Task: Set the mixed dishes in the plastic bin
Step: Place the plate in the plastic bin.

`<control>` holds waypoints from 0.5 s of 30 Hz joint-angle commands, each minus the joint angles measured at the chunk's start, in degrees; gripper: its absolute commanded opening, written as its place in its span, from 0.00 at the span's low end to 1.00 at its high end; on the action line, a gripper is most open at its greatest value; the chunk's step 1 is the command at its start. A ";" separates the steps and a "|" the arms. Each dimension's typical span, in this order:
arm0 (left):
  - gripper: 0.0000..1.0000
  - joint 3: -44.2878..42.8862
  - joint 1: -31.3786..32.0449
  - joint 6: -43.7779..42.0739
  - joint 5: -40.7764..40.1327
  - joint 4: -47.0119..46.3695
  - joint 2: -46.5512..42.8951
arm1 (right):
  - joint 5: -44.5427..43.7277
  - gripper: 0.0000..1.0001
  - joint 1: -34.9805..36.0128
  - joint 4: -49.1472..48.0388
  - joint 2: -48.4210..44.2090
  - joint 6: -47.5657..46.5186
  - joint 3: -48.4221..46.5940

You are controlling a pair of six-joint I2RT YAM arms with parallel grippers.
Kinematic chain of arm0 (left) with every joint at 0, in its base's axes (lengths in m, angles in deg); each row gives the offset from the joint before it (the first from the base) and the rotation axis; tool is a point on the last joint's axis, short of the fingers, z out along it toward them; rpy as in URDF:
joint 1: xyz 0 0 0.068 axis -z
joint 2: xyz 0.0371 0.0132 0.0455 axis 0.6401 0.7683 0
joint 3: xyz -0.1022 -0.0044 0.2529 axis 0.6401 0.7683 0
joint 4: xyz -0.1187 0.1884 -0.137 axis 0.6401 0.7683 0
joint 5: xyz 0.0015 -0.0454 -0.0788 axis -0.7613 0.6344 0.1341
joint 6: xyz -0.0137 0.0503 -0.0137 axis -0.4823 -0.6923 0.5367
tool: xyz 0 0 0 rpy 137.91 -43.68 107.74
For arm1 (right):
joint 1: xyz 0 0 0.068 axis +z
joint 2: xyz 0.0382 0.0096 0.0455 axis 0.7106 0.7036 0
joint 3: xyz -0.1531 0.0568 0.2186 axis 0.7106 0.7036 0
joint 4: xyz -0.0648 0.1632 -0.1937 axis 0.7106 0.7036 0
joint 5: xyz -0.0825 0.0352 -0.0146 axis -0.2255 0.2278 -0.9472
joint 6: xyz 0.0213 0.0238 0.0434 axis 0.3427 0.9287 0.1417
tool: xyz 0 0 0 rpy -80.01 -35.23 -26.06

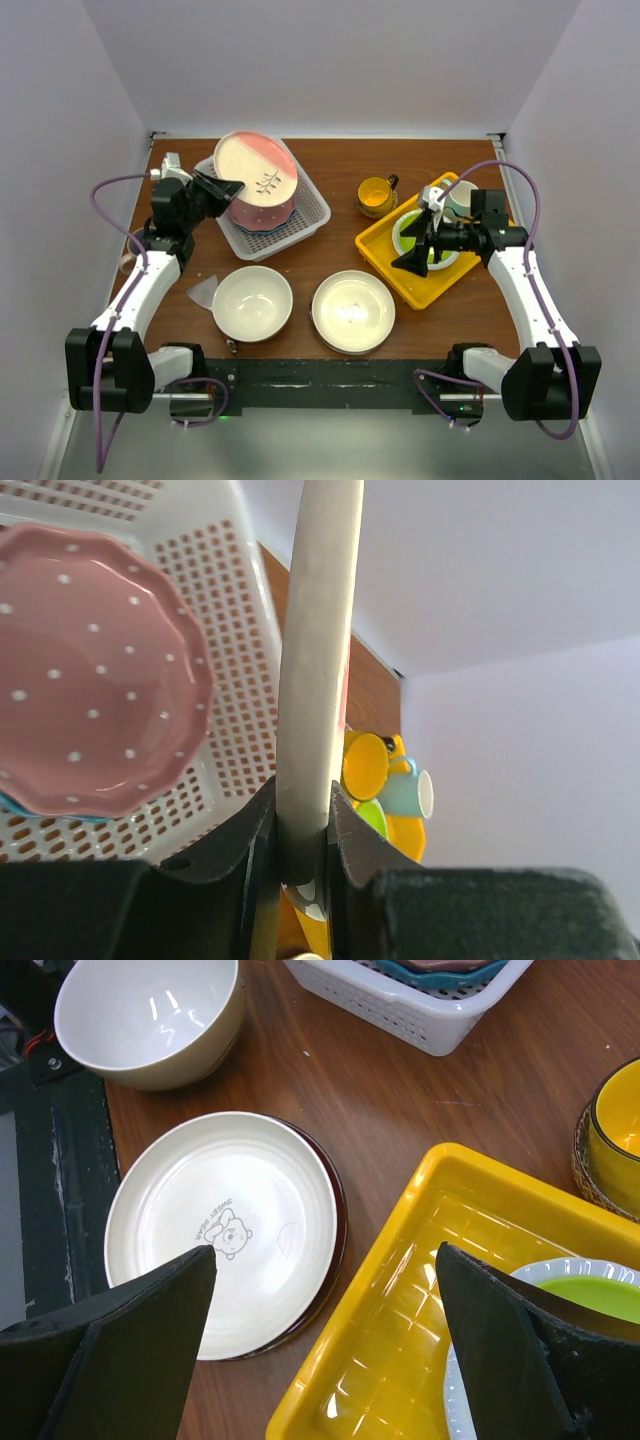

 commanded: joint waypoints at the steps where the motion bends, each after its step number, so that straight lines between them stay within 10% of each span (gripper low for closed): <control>1: 0.00 -2.97 -0.31 3.23 -7.54 -4.77 -1.20 | 1.27 0.96 -0.14 -0.50 -0.96 0.02 -1.48; 15: 0.00 -2.53 -0.31 6.40 -9.21 -3.80 4.69 | 1.18 0.96 -1.81 -0.85 -0.88 0.28 -1.39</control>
